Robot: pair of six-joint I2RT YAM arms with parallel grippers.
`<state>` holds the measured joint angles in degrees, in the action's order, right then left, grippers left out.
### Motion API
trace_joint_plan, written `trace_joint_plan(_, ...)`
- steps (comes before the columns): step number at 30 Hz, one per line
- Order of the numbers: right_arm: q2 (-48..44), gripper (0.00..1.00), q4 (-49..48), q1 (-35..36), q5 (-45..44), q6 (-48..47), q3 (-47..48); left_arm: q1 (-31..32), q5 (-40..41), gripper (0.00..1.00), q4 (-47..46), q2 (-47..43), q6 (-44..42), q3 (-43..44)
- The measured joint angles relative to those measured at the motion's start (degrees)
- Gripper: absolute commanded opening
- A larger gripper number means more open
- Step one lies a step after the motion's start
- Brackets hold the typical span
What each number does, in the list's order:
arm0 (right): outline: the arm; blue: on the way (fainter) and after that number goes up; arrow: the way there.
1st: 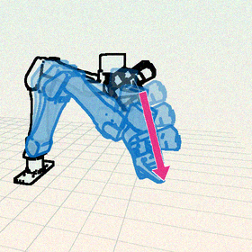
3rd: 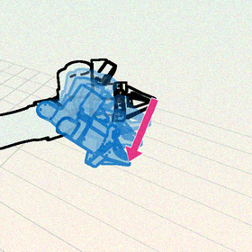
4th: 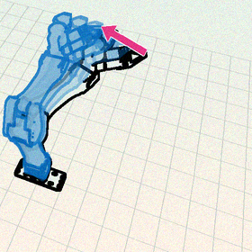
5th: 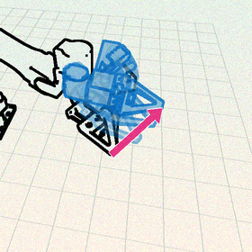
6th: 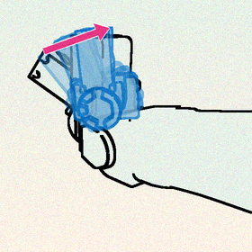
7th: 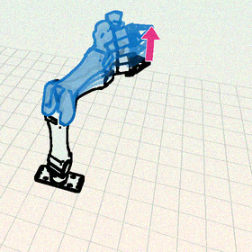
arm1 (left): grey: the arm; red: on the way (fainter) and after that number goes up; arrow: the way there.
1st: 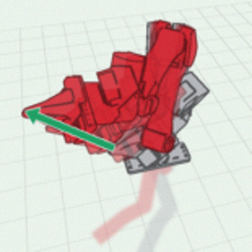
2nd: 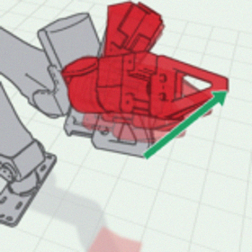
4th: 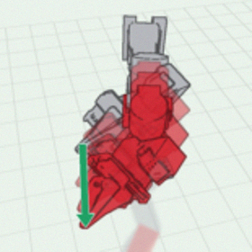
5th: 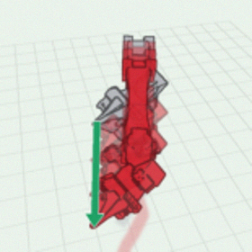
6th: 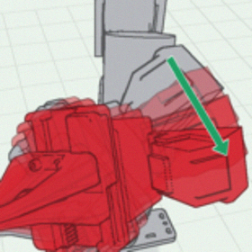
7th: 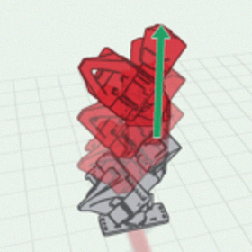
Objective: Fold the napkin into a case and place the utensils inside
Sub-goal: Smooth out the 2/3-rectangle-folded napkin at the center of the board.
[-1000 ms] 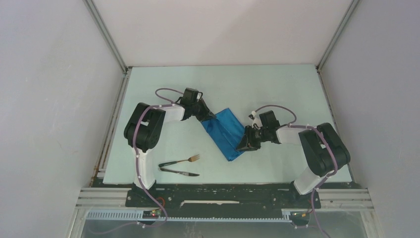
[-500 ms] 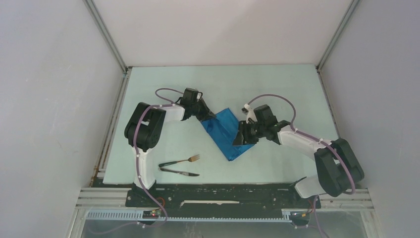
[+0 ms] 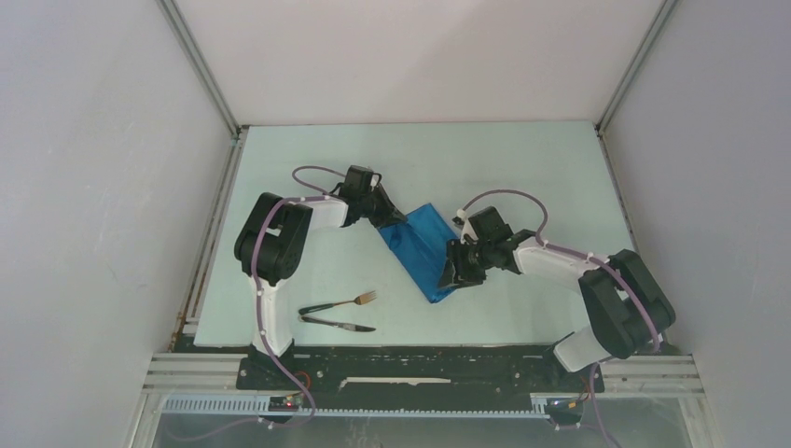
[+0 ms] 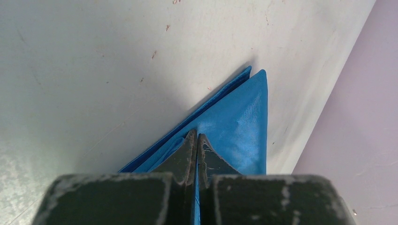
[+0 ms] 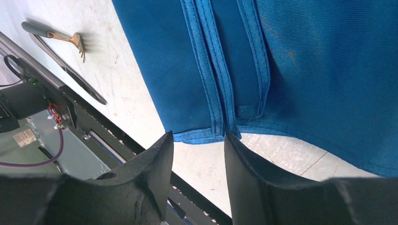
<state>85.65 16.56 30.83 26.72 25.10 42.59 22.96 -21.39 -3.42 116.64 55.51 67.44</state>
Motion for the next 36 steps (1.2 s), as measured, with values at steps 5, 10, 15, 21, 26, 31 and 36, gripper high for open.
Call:
trace_joint_plan(5, 2.25, 0.48, -1.25, -0.35, 0.35, 1.86, -0.02, 0.0, -0.02, 0.0, 0.0, 0.0, 0.0, 0.0)
trace_joint_plan(10, 3.74, 0.48, -2.8, -1.05, 0.85, 3.28, -0.37, 0.0, -0.02, 0.0, 0.0, 0.0, 0.0, 0.0)
trace_joint_plan(15, 3.93, 0.28, -4.5, -2.01, 1.66, 4.87, -0.94, 0.0, -0.02, 0.0, 0.0, 0.0, 0.0, 0.0)
trace_joint_plan(21, 4.26, 0.05, -6.19, -2.99, 2.32, 6.23, -1.31, 0.0, -0.02, 0.0, 0.0, 0.02, -0.02, 0.0)
trace_joint_plan(26, 4.26, 0.0, -6.73, -3.89, 2.93, 7.02, -2.19, 0.0, 0.0, 0.0, 0.02, 0.02, -0.02, 0.0)
trace_joint_plan(31, 4.17, 0.0, -6.4, -4.17, 1.86, 6.47, -2.19, 0.0, -0.02, 0.12, 0.11, 0.02, -0.11, 0.09)
trace_joint_plan(36, 4.04, 0.0, -6.1, -4.17, 0.5, 5.16, -2.19, -0.02, -0.39, 0.29, 0.55, -0.04, -0.37, 0.55)
